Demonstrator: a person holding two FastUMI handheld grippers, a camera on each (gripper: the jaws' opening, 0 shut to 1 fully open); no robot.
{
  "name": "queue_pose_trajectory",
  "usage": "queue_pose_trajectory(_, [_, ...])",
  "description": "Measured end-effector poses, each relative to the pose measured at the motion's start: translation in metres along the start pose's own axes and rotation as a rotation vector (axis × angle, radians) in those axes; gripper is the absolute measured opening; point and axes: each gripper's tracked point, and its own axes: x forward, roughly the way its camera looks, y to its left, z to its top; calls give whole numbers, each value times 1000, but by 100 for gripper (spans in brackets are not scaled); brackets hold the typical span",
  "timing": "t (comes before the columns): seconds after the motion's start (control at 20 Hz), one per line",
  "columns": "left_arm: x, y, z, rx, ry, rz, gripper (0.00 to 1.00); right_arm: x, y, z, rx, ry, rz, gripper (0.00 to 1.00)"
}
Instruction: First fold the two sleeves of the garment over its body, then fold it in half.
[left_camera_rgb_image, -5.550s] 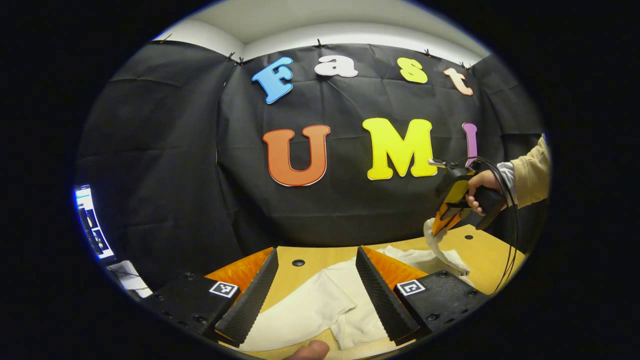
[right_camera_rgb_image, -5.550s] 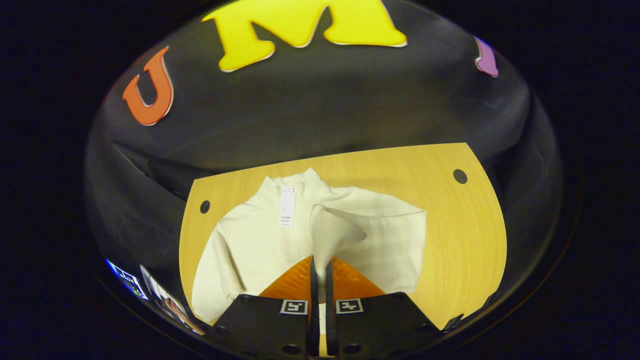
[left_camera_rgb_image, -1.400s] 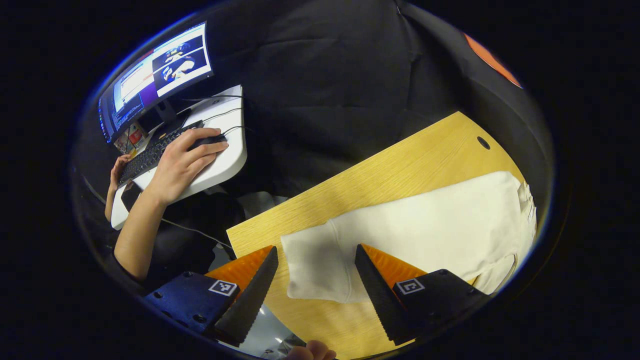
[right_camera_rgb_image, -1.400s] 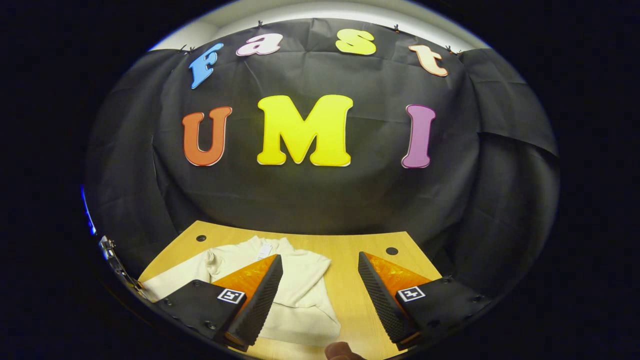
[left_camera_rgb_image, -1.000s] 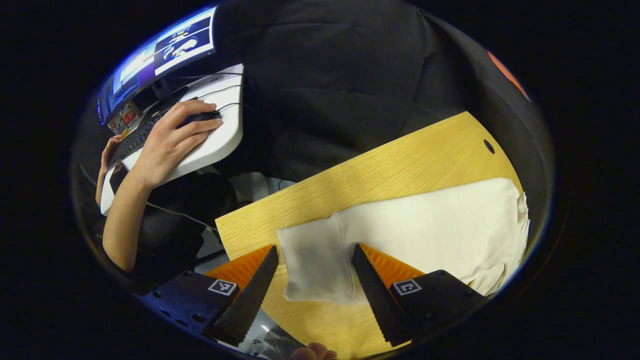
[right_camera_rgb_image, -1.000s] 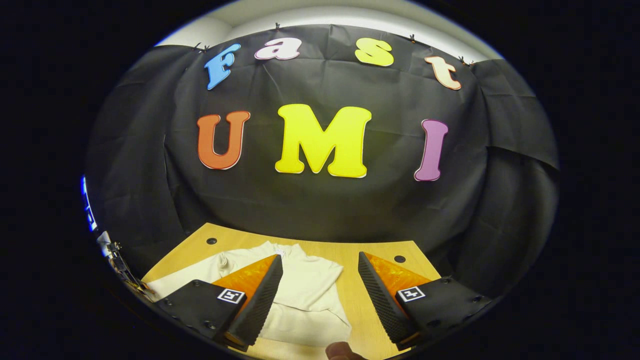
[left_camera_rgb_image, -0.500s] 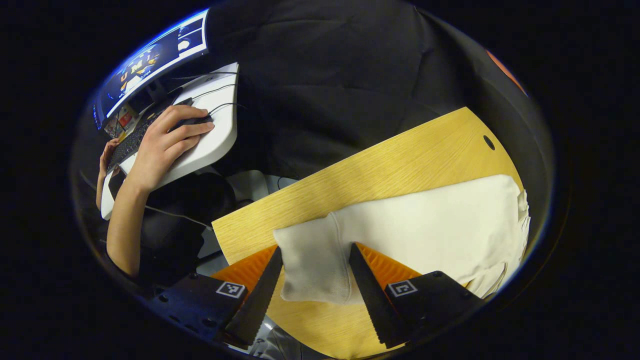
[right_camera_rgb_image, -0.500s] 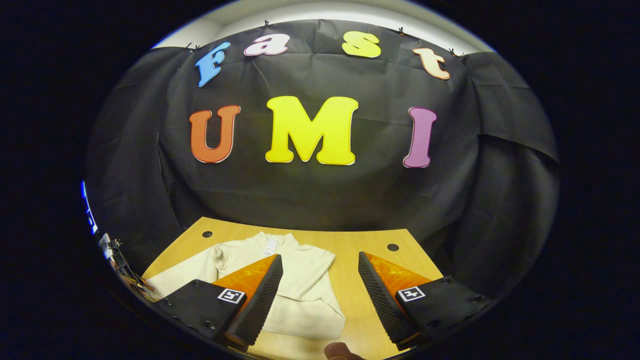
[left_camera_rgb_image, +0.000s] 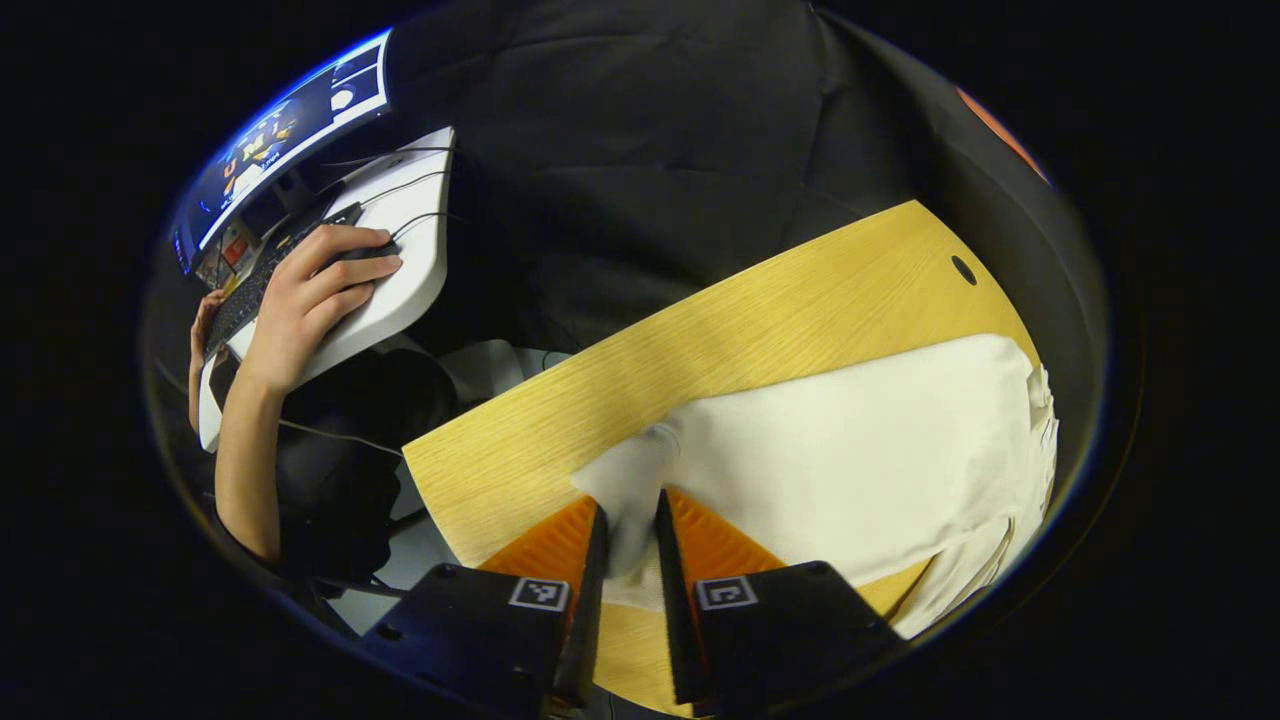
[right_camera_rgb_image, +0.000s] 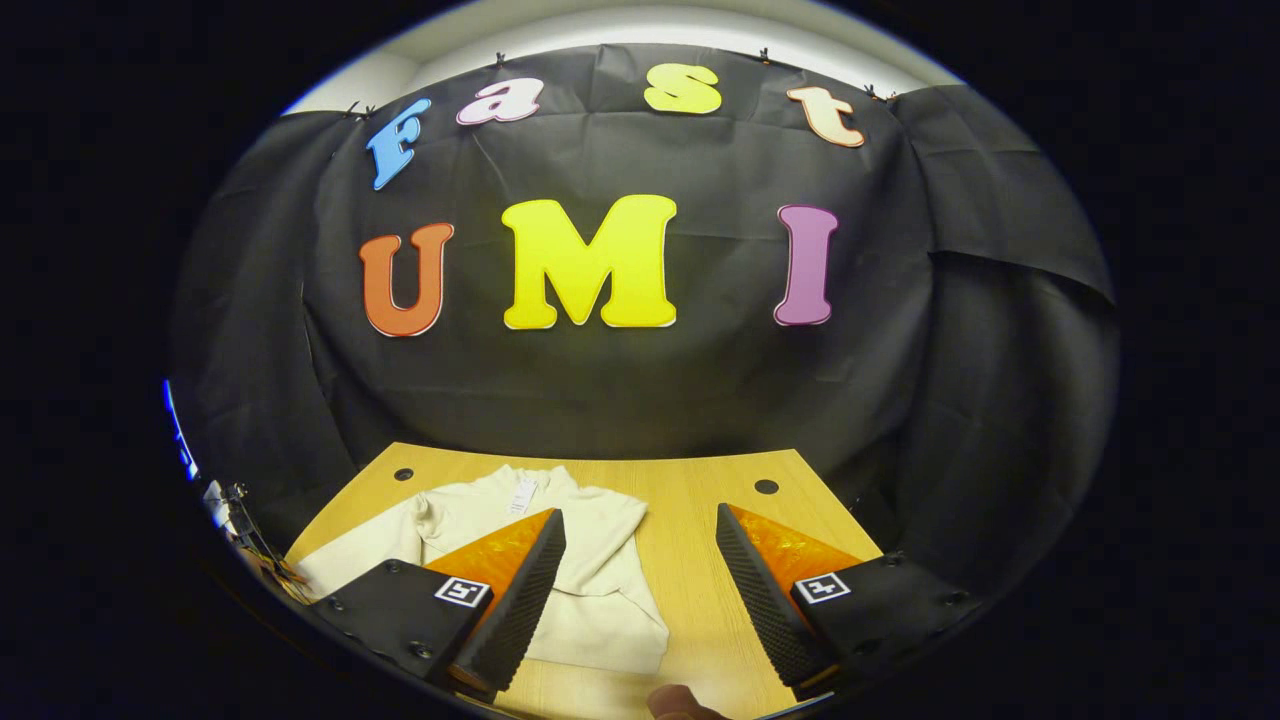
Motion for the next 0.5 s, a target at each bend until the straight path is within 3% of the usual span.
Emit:
queue_pose_trajectory(0.05, [-1,-2,1,6,1,-3,18,1,-4,0,1,-1,1,94])
queue_pose_trajectory(0.2, [0,-1,1,4,0,-9,11,2,-12,1,7,-6,1,94])
queue_pose_trajectory(0.25, [-1,-2,1,12,2,-9,2,4,-14,0,10,-5,3,94])
queue_pose_trajectory(0.3, [-2,-2,2,22,4,-11,8,4,-16,0,13,-4,3,94])
queue_pose_trajectory(0.5, [-21,-14,18,32,-45,-28,6,8,-21,2,15,-14,16,94])
